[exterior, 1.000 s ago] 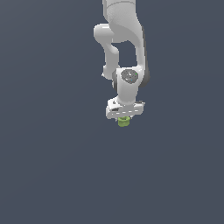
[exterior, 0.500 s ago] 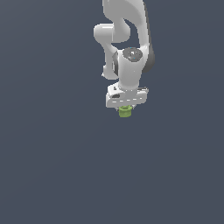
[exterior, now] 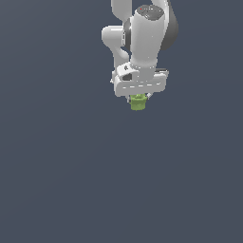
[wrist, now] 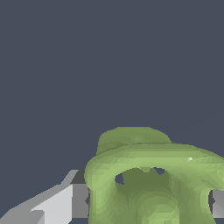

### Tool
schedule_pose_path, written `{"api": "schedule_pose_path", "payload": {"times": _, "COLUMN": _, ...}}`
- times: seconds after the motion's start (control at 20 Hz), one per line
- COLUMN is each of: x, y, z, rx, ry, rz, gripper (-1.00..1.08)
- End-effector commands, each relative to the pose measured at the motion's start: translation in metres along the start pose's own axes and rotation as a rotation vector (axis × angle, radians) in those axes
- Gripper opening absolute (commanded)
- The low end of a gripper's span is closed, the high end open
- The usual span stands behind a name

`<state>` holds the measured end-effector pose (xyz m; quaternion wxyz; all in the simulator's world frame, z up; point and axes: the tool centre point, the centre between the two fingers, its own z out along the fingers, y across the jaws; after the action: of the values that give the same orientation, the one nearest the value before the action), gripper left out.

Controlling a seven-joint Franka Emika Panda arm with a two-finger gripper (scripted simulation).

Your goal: Pick up the object and move it to a goal position.

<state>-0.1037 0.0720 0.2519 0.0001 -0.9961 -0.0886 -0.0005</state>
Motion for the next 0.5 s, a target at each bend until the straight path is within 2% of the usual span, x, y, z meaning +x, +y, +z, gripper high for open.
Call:
{"api": "schedule_pose_path", "payload": {"times": 0.0, "x": -0.004, "y": -0.001, "z": -0.026, "rx": 0.000, "ry": -0.001, "rz": 0.000, "gripper": -1.00}}
{"api": "schedule_pose_path", "payload": {"times": 0.45, "x": -0.013, "y": -0.005, "z": -0.112, "rx": 0.000, "ry": -0.001, "rz": 0.000, "gripper": -1.00}}
